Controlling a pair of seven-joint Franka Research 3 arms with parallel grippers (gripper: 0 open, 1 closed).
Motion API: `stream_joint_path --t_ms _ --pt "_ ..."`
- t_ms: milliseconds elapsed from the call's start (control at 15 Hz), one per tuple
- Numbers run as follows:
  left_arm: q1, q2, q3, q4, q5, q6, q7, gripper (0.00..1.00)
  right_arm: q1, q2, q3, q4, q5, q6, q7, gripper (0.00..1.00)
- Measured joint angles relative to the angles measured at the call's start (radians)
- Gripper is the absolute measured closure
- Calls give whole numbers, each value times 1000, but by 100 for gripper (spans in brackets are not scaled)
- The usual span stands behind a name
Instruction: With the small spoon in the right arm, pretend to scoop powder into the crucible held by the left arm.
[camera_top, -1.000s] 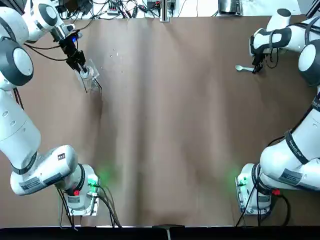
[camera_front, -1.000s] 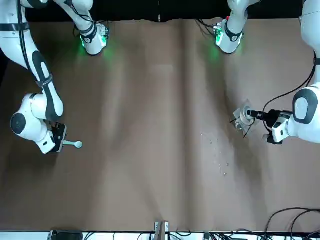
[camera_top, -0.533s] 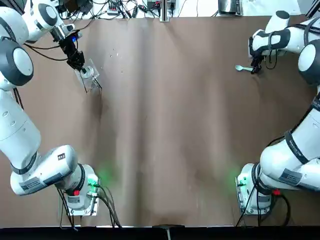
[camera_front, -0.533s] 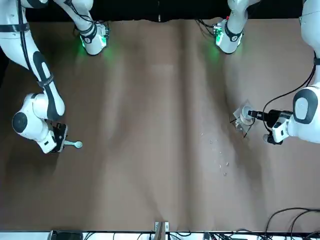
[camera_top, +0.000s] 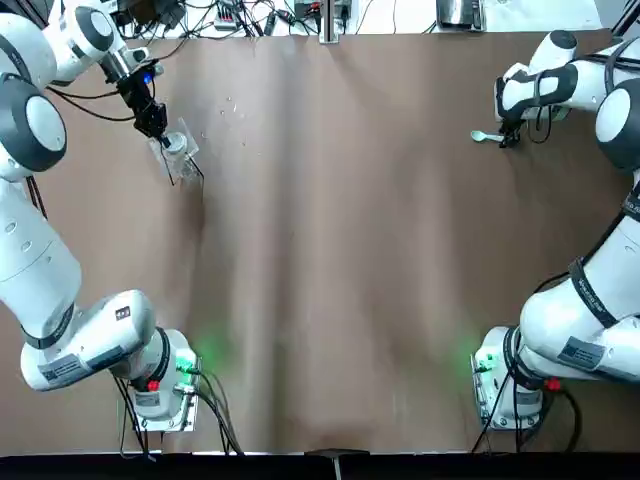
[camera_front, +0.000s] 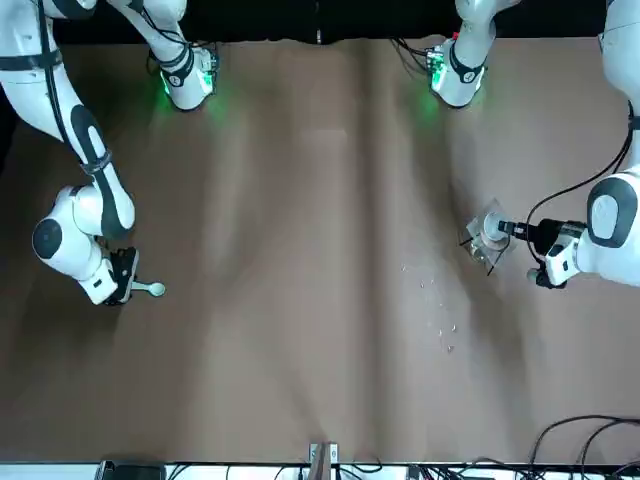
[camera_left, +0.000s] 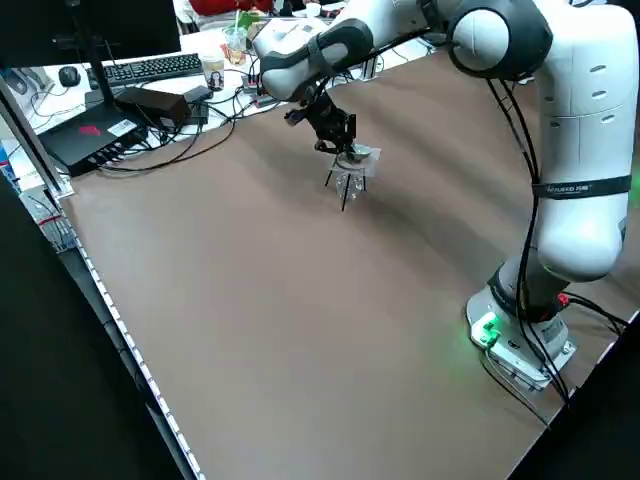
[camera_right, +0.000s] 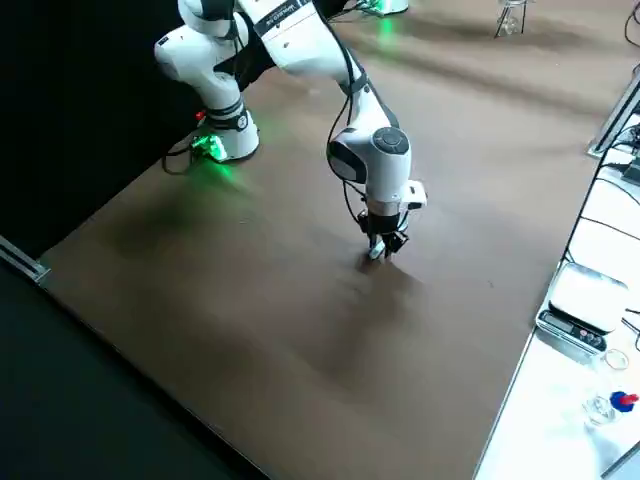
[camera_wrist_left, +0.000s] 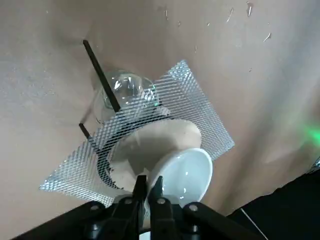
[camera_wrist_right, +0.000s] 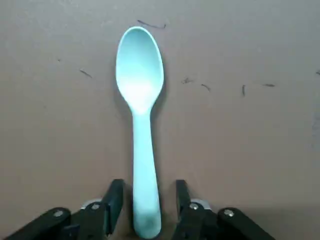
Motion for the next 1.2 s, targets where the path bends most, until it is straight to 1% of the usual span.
stream_joint_path --t_ms 67,133,200,267,333,533,667,800,1000,1067,1200 --pt "0 0 0 3 0 -1 -6 93 0 -1 0 1 0 1 0 58" --pt "0 -1 0 7 0 -1 -12 93 0 -2 0 1 0 1 -1 67" --pt "0 -1 -1 13 -1 -1 -19 93 0 -2 0 1 0 1 -1 73" --pt "0 -3 -3 21 -4 -1 -33 93 -1 -2 0 1 0 1 -4 73" --pt "0 -4 -6 30 -15 -2 -53 93 -1 -2 0 1 0 1 -7 77" --pt "-6 -8 -40 47 -96 -4 -126 93 -1 -2 0 1 0 1 -12 77" --pt "-28 -8 -70 57 -118 -3 -207 93 -1 -2 0 1 0 1 -13 77" --pt "-69 -8 -100 68 -127 2 -302 93 -1 -2 0 1 0 1 -13 77" --pt "-151 -8 -112 74 -184 65 -403 93 -1 -2 1 3 0 -5 -13 77" --pt "-175 -8 -112 74 -201 89 -430 93 0 -2 2 7 0 -21 -13 77" --pt "-217 -8 -113 74 -235 121 -484 93 1 -2 7 24 1 -90 -11 77"
